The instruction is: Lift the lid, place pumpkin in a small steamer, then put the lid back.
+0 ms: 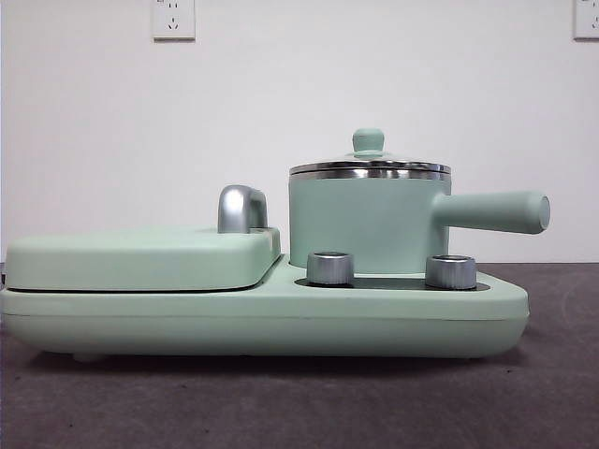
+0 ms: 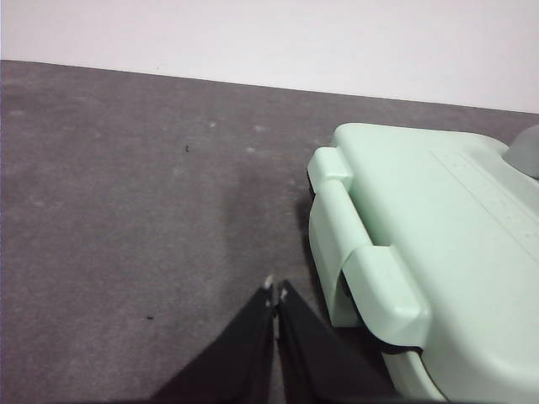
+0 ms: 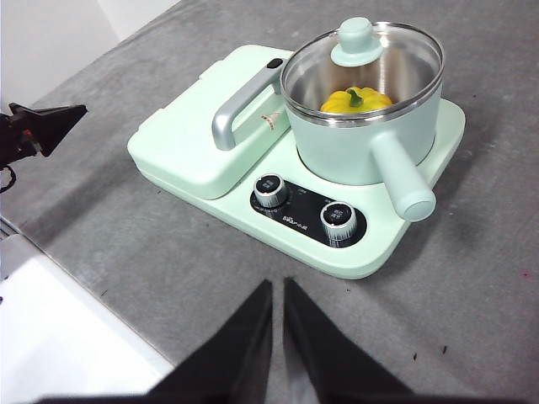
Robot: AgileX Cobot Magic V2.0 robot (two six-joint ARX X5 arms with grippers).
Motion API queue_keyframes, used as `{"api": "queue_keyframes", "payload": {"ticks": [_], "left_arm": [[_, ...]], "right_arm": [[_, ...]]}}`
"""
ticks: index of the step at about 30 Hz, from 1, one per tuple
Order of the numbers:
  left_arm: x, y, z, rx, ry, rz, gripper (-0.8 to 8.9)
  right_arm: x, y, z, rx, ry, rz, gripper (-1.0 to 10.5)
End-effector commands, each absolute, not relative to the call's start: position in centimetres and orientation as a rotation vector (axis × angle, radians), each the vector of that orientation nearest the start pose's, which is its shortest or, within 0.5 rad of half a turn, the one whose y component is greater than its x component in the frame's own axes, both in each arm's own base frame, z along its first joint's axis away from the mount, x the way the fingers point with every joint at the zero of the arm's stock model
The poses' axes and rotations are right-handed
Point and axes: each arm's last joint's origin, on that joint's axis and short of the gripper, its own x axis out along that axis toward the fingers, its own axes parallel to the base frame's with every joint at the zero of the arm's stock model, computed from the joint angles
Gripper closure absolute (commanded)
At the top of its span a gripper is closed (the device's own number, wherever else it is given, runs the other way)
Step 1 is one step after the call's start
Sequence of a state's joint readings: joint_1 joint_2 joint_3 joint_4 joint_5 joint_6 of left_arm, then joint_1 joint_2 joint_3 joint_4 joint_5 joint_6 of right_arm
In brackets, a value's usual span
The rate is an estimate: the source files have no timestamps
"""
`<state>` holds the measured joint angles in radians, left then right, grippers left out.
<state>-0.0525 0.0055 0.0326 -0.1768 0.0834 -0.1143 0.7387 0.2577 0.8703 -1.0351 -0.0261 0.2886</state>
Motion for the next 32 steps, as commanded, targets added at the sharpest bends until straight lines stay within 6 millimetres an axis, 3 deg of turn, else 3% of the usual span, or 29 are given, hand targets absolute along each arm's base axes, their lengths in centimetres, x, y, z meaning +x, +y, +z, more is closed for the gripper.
{"api": "queue_keyframes", "payload": {"ticks": [1,4,10,16,19,26,32], "left_arm": [[9.5,-0.7,15.0,-0.113,0.184,-0.129,8.04],[9.5,-0.7,15.0,-0.113,0.184,-0.129,8.04],[9.5,-0.7,15.0,-0.113,0.185,-0.129,8.04],[9.5,-0.7,15.0,-0.113,0.184,-0.129,8.04],[9.5,-0.7,15.0,-0.113,0.183,-0.129,8.04],[9.5,-0.7,15.0,-0.113,0.184,-0.129,8.04],[9.5,-0.7,15.0,-0.113,0.184,-0.129,8.04]], "right_arm": [[1.3,1.3,32.4,0.120,0.492,0.699,9.3],[1.3,1.3,32.4,0.107,0.482,0.694,9.3],[1.4,0.6,30.1,0.118,0.346,0.409,9.3],[4.7,0.8,26.3,0.191,0.031,0.130,9.3],[6.7,0.7,23.9,0.189,0.023,0.046,9.3],[9.4,0.7,17.6,-0.031,0.039,0.009,9.3],[9.6,0.5,15.5,-0.037,0.123,0.002,9.3]]}}
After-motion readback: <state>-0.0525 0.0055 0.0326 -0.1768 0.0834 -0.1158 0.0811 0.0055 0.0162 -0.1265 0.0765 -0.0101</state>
